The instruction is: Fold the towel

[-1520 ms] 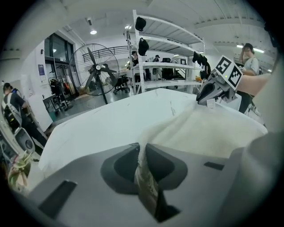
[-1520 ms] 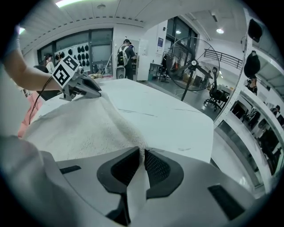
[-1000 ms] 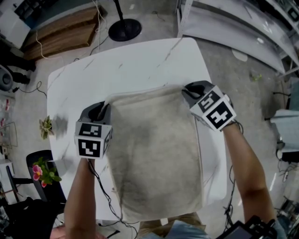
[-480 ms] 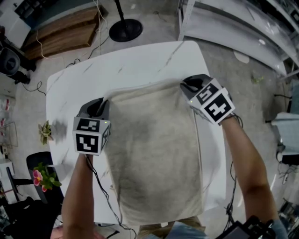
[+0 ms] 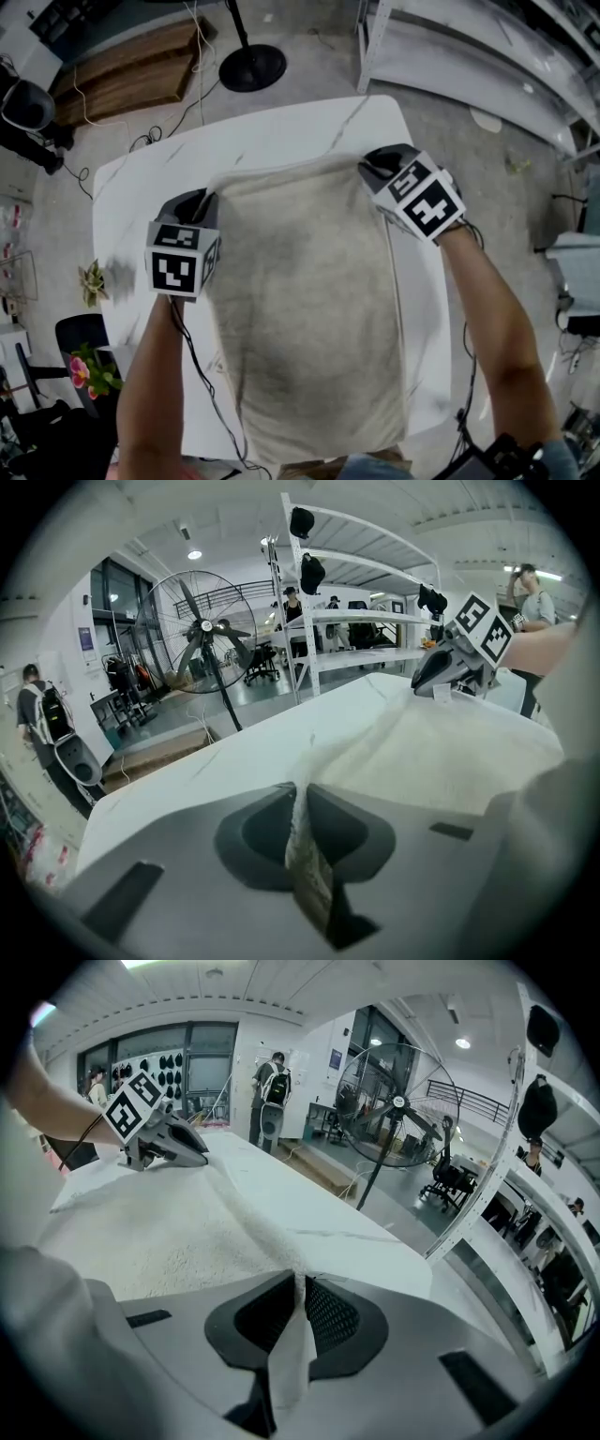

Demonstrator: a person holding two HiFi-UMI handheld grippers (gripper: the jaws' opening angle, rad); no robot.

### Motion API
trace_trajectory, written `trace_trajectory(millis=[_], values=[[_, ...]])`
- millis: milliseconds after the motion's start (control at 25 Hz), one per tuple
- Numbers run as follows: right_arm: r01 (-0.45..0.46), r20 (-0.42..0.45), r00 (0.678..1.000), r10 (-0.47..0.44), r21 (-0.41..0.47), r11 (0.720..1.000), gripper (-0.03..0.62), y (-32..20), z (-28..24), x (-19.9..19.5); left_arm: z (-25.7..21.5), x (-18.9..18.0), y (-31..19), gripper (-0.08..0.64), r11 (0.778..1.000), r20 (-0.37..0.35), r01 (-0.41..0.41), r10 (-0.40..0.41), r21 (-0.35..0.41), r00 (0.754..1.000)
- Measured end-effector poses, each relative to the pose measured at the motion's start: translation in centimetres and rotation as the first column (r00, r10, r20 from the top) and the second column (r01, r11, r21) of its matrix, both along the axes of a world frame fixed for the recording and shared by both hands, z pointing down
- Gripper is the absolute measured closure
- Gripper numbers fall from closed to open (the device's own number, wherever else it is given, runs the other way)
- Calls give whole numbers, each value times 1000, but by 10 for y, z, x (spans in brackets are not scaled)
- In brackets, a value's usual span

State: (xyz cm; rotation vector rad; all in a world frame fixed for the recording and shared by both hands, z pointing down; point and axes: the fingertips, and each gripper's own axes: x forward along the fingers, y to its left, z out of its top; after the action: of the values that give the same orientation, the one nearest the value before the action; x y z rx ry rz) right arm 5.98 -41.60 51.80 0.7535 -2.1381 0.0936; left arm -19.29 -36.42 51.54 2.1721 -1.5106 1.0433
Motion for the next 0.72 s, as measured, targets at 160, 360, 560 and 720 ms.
trace_trajectory(millis=[160, 360, 560, 720], values=[[14, 8, 1000, -14, 5, 1000, 538, -17, -2, 0, -2, 0, -15, 522, 1000, -2, 5, -5, 17, 1000], [10, 22, 1000, -11, 19, 1000, 540, -37, -3, -3, -3, -2, -30, 522, 1000, -7, 12, -12, 21, 1000], [-5, 41, 999, 3, 56, 998, 529, -44, -5, -5, -5, -4, -36, 499, 999, 29, 11, -12, 51, 1000], [-10, 48, 999, 6, 74, 997, 486, -43, -7, -1, -9, -17, -41, 382, 997, 15, 36, -38, 74, 999]])
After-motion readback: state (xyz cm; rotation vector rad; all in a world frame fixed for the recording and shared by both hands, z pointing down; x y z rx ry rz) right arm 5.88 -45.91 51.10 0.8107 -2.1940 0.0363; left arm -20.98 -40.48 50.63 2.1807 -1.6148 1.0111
